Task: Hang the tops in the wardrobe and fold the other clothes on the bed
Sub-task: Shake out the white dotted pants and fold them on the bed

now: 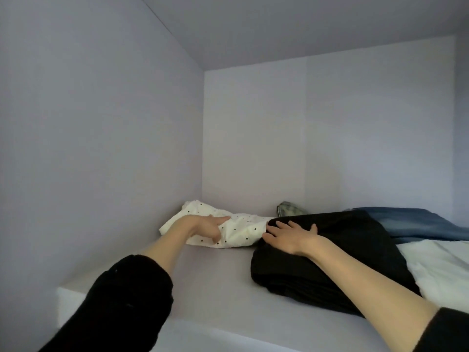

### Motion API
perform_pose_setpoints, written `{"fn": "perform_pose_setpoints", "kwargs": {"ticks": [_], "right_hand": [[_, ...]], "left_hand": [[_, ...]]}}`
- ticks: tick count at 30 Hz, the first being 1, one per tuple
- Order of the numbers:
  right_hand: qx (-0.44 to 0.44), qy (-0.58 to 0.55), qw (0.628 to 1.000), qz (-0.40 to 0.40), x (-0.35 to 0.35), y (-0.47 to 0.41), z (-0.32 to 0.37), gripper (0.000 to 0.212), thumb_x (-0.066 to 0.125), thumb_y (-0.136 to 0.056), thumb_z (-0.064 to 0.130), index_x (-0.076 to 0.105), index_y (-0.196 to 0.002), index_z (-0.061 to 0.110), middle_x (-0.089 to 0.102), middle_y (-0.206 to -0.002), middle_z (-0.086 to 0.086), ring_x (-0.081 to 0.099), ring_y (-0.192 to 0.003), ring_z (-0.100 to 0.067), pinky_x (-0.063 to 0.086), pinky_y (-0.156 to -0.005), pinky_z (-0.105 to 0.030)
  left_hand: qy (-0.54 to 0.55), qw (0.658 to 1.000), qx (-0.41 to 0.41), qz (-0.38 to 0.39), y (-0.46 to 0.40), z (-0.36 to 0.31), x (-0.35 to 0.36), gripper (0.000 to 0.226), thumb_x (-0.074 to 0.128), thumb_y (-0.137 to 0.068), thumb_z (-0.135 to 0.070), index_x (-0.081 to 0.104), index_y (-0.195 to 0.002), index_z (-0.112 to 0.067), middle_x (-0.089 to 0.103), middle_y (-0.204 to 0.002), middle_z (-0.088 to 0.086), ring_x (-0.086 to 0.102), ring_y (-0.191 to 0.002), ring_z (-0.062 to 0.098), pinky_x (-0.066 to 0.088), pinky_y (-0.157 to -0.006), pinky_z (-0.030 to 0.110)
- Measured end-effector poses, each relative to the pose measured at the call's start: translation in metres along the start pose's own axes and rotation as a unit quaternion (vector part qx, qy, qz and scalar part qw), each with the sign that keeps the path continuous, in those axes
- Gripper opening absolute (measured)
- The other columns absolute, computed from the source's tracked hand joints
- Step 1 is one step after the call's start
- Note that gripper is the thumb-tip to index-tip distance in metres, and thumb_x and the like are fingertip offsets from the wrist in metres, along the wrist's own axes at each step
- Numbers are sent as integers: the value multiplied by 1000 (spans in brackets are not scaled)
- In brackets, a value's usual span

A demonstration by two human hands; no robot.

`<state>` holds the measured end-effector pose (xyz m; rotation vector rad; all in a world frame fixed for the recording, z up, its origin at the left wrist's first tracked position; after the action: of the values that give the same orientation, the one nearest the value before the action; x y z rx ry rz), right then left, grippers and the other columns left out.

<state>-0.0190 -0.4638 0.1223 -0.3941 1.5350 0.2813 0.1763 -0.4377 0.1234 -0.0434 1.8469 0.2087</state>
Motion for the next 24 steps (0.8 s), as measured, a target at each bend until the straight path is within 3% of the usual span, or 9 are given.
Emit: {"fn": "perform_pose_setpoints", "kwargs": {"ticks": [2,3,7,10,13,15,17,21,24], "right_hand": [[-2,-7,1000,4,-1,0,-1,53,16,-98,51,11,-149,37,0,-159,6,-4,-146,-24,-5,-106,-67],[-5,-11,1000,6,-1,1,0,52,16,-98,51,12,-149,38,1,-159,6,-3,-146,-24,-5,-106,-67],[-4,-16,1000,12,-2,1,1,51,17,-99,49,13,-148,38,1,-159,6,-2,-146,-25,-5,-106,-67],[-5,-18,1000,6,-1,2,0,50,18,-99,50,16,-148,39,4,-159,5,0,-146,-24,-4,-107,-66],[-14,-29,999,-42,-4,3,2,49,22,-98,50,31,-144,36,20,-156,3,13,-144,-24,1,-108,-64],[-21,-50,996,-76,-12,8,3,46,24,-97,49,48,-133,32,40,-145,0,32,-134,-24,8,-108,-62],[-14,-62,994,-87,-17,18,5,45,24,-97,48,57,-122,28,50,-133,-2,44,-124,-24,15,-108,-58],[19,-33,990,-135,-36,47,9,47,26,-100,45,55,-127,20,56,-128,-7,52,-116,-25,37,-99,-40],[30,-52,976,-210,-57,89,9,41,34,-100,39,52,-131,18,59,-126,-8,54,-115,-26,39,-101,-38]], "left_hand": [[117,990,9,80,-8,-4,7,72,55,-88,-31,13,-141,-57,-7,-158,-8,-8,-145,23,2,-114,47],[114,989,11,97,-11,-4,8,67,53,-90,-41,12,-140,-58,-10,-157,-9,-11,-145,23,0,-114,48],[-140,990,-30,-18,-46,3,0,49,18,-102,-37,-2,-146,-45,-11,-158,7,-2,-145,31,9,-115,53],[-209,977,-26,-45,-58,-6,6,53,17,-102,-28,-8,-147,-39,-11,-158,4,-6,-145,34,14,-112,61],[-201,976,-50,-66,-63,-12,6,51,17,-102,-39,-9,-145,-46,-17,-157,2,-4,-143,38,11,-103,73],[-172,982,-45,-71,-58,-15,4,51,18,-102,-40,-5,-147,-42,-12,-158,4,0,-144,36,9,-108,68],[-139,988,-13,-72,-46,-17,4,51,21,-102,-40,4,-150,-34,0,-159,5,8,-145,30,12,-115,52],[-93,991,64,-78,0,-27,7,62,36,-99,-43,4,-151,-29,4,-159,5,11,-145,25,14,-117,40],[16,972,178,-151,50,-58,-1,60,42,-99,-33,15,-150,-20,18,-157,4,18,-143,20,16,-115,29]]}}
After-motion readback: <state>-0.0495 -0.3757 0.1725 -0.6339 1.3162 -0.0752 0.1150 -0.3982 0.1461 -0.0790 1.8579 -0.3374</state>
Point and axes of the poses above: each hand's wrist, its own y-axis away from the middle knuckle, its own x-axis out of the palm, z = x × y, the point moved 8 cm from there along -y, towards the middle knuckle
